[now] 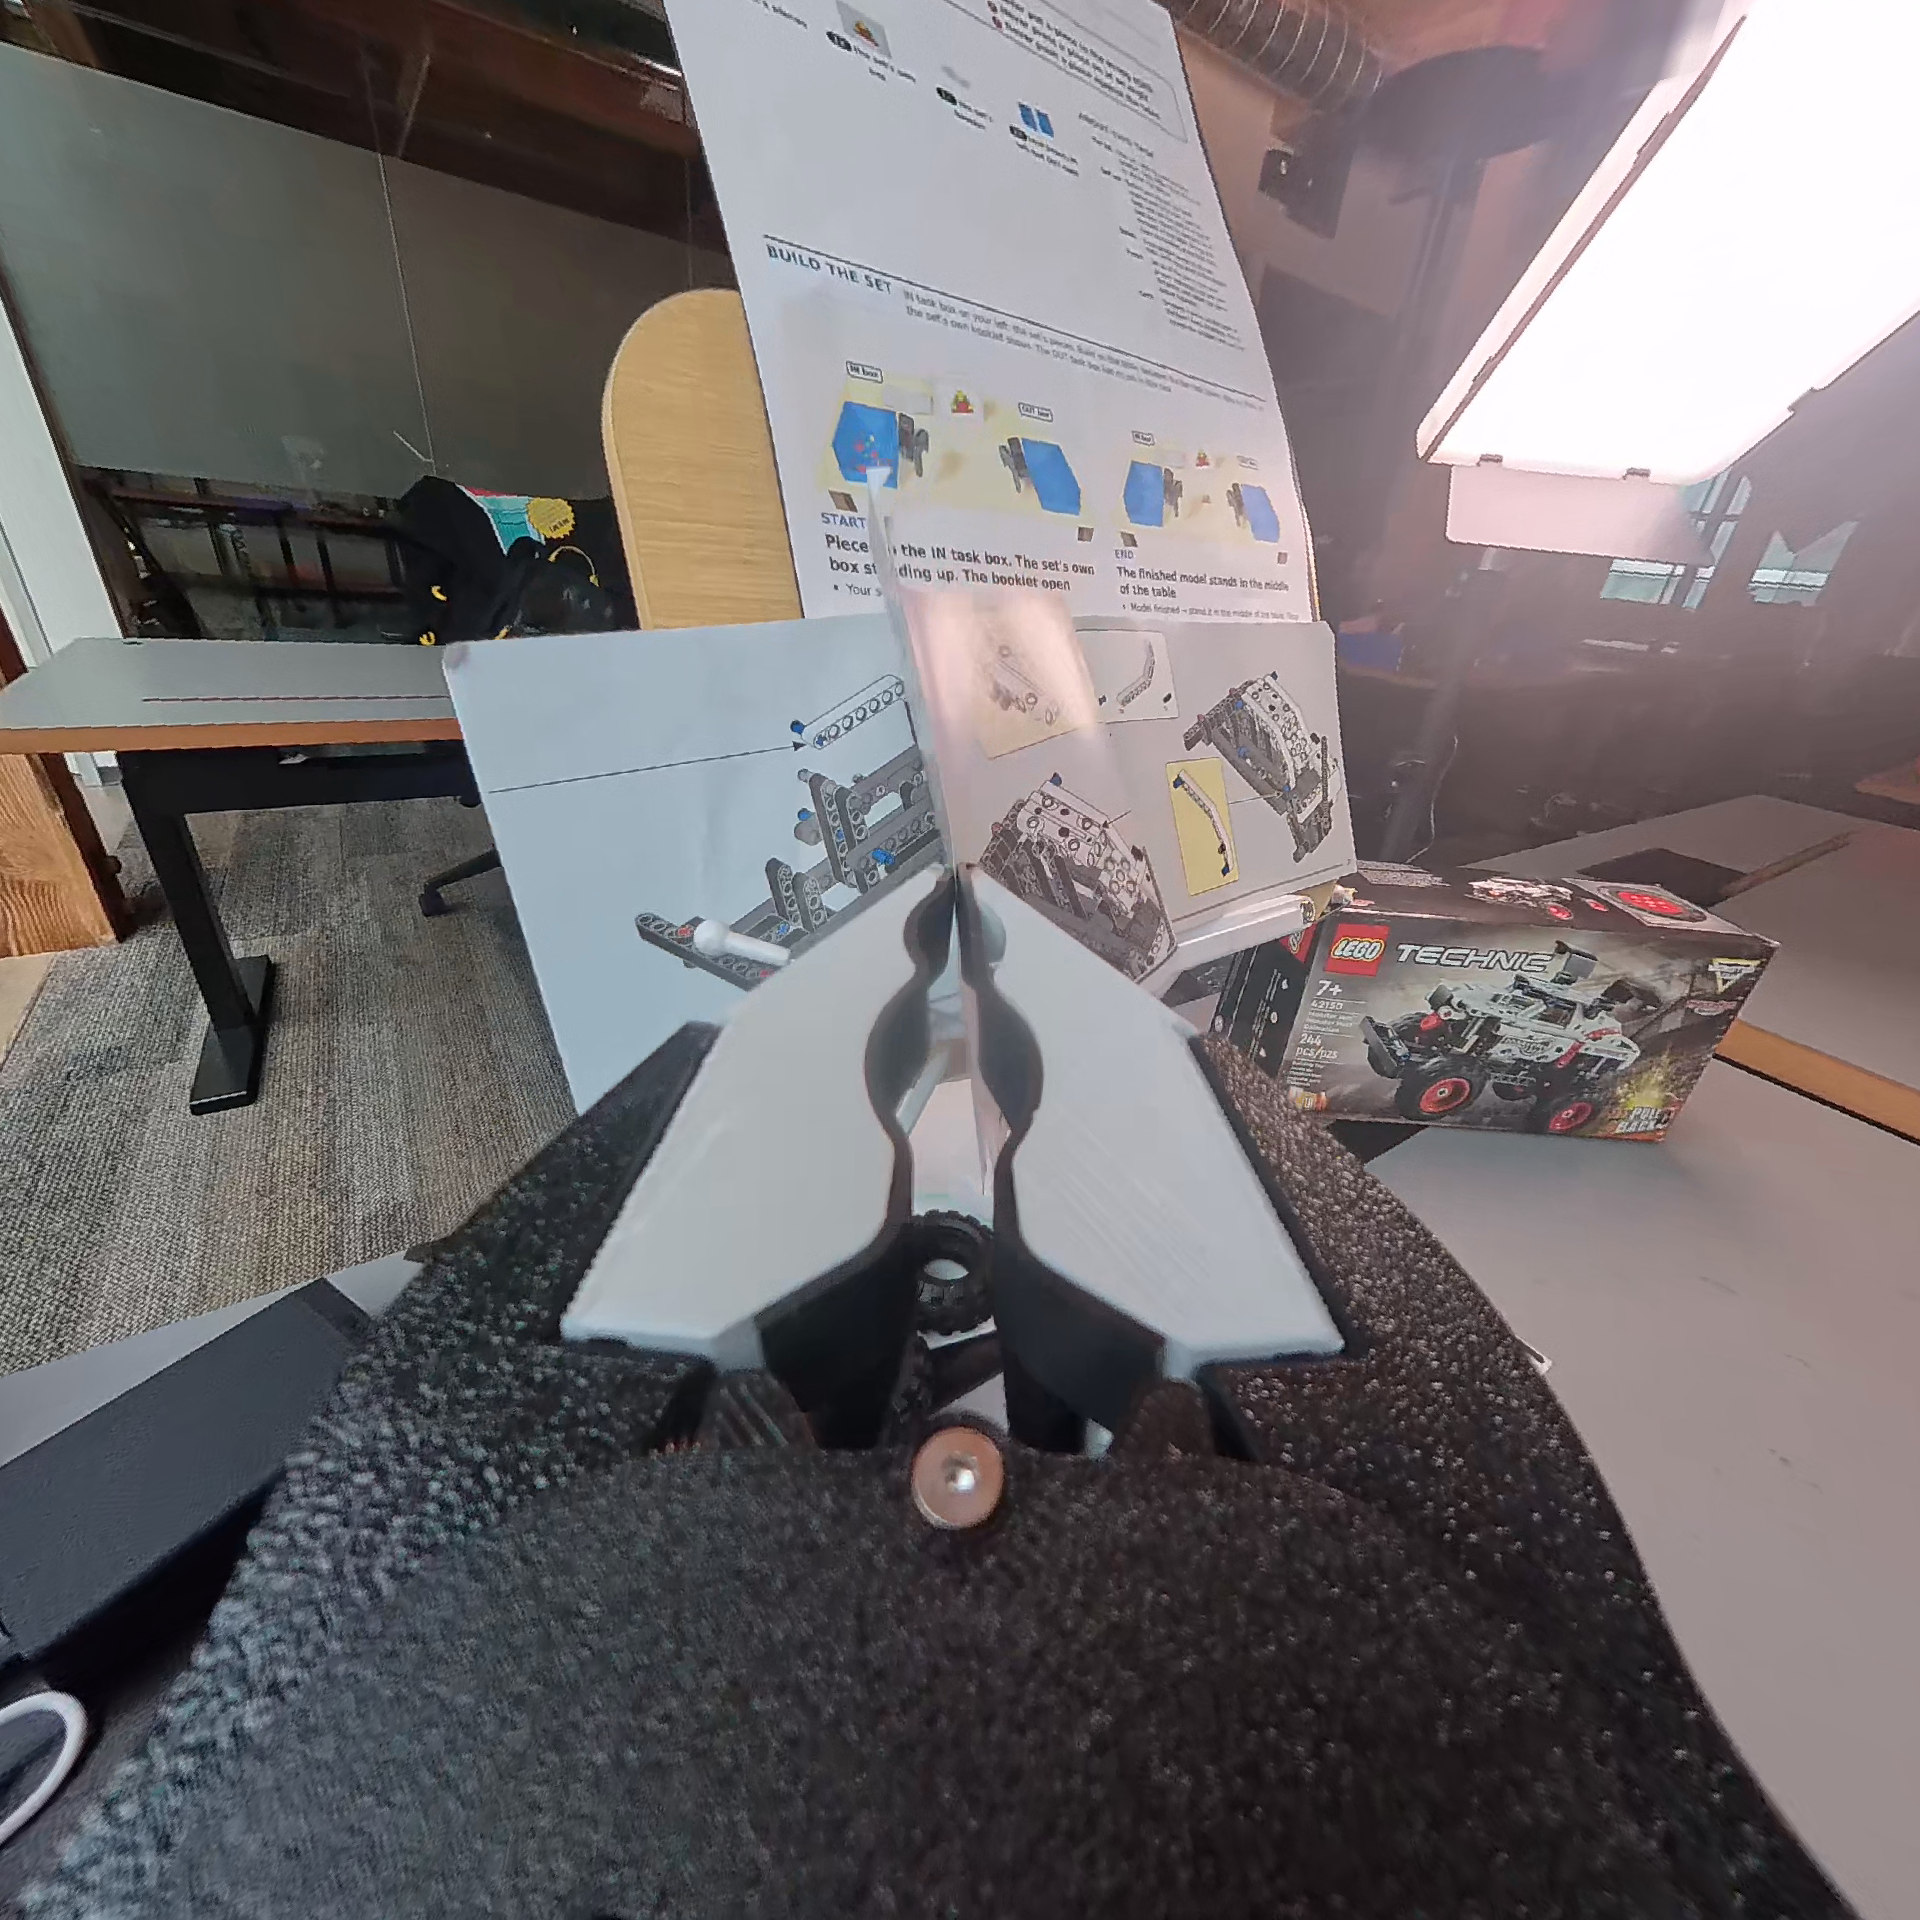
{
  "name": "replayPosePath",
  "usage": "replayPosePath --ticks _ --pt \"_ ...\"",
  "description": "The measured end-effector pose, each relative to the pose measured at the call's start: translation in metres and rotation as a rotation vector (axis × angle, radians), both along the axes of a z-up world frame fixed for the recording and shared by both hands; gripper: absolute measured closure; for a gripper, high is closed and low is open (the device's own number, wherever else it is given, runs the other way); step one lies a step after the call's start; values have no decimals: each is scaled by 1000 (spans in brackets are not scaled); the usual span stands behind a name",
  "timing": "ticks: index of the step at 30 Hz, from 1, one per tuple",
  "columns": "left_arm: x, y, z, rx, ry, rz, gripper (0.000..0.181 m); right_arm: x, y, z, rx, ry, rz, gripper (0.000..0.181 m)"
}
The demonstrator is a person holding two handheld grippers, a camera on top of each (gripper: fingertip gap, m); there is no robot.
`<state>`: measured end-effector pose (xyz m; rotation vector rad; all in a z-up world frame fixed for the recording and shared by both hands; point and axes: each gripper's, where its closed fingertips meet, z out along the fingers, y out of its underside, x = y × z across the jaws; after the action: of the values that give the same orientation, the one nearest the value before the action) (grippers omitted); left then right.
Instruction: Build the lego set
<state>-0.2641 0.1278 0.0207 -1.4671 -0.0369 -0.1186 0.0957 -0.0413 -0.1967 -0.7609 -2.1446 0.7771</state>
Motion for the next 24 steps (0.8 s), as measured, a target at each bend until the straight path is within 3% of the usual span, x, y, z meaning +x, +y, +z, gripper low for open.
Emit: replayPosePath --ticks 7,19,21,24 --pt "5 9 -13 -38 10 -8 181 -1 2 -2 -61 -14 21 139" --pt "0 6 -10 -28 7 4 181 8 7 -10 -181 -148 -2 140" --pt "-3 5 -10 -28 7 10 181 9 12 -10 -195 -164 -29 131" --pt "-7 3 -10 -25 0 19 181 15 18 13 -323 -181 -46 108"
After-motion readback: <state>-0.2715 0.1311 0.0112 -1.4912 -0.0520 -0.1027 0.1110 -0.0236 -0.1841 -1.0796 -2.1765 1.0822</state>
